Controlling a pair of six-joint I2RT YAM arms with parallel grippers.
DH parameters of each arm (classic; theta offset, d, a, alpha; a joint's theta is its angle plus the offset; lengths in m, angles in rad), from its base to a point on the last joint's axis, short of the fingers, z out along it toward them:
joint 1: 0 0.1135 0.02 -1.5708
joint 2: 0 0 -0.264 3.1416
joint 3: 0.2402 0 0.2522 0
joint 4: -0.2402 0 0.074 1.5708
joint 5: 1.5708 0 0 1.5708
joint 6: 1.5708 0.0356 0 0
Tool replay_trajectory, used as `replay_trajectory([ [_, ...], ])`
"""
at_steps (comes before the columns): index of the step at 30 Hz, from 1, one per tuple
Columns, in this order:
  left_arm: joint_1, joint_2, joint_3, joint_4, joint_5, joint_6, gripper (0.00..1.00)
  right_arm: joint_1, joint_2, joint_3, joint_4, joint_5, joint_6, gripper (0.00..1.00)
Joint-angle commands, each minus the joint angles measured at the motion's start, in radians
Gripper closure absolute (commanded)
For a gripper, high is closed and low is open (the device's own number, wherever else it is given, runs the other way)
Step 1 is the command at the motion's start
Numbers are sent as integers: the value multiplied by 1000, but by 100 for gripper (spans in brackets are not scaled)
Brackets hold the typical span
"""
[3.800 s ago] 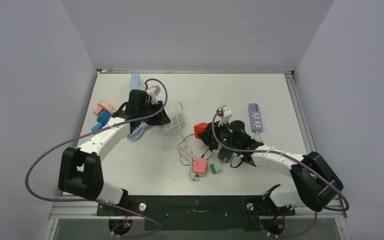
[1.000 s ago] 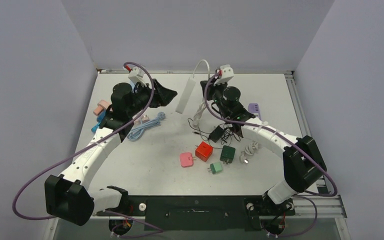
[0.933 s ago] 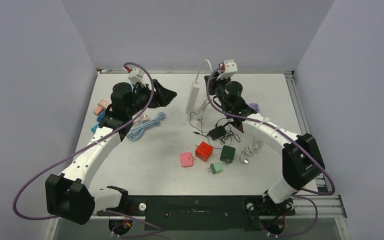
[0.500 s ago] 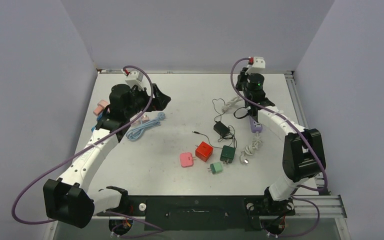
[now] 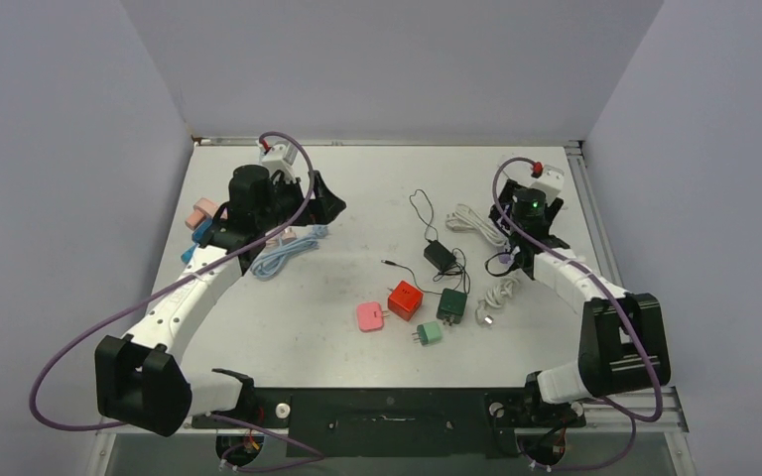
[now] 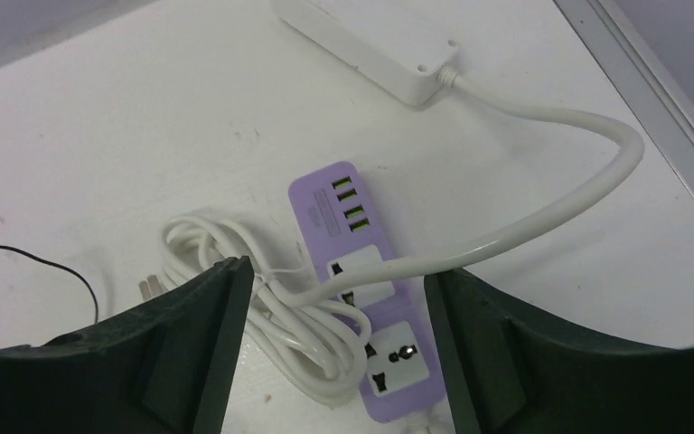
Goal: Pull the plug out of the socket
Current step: Place the socket at the corner of the board.
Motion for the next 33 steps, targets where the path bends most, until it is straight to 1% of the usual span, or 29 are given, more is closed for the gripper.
replay_trajectory([
  [1, 0, -9, 65, -22, -25, 32, 4, -8, -88, -39, -85, 27, 61, 23],
  [4, 11, -4, 81, -59, -73, 59, 4, -8, -148, -61, -154, 15, 81, 8],
  [6, 28, 0, 90, -79, -102, 70, 4, -8, -207, -78, -191, 7, 95, 1],
  [9, 72, 1, 97, -94, -140, 87, 4, -8, -327, -111, -269, -18, 118, 8],
  [12, 115, 20, 120, -139, -195, 116, 4, -7, -427, -140, -328, -64, 135, 10],
  [14, 142, 40, 146, -169, -235, 137, 4, -6, -484, -167, -333, -107, 139, 10],
  [17, 177, 81, 179, -187, -289, 163, 4, -6, -531, -197, -290, -168, 104, 10],
  [22, 218, 197, 278, -218, -346, 193, 4, -6, -529, -207, -180, -254, 32, 10],
  [25, 238, 308, 365, -253, -364, 208, 4, -2, -524, -241, -98, -295, 18, 10],
  [29, 247, 474, 499, -308, -396, 226, 4, 16, -557, -339, 24, -348, 37, 10],
  [33, 247, 590, 600, -326, -460, 248, 4, 73, -603, -415, 99, -327, 24, 10],
])
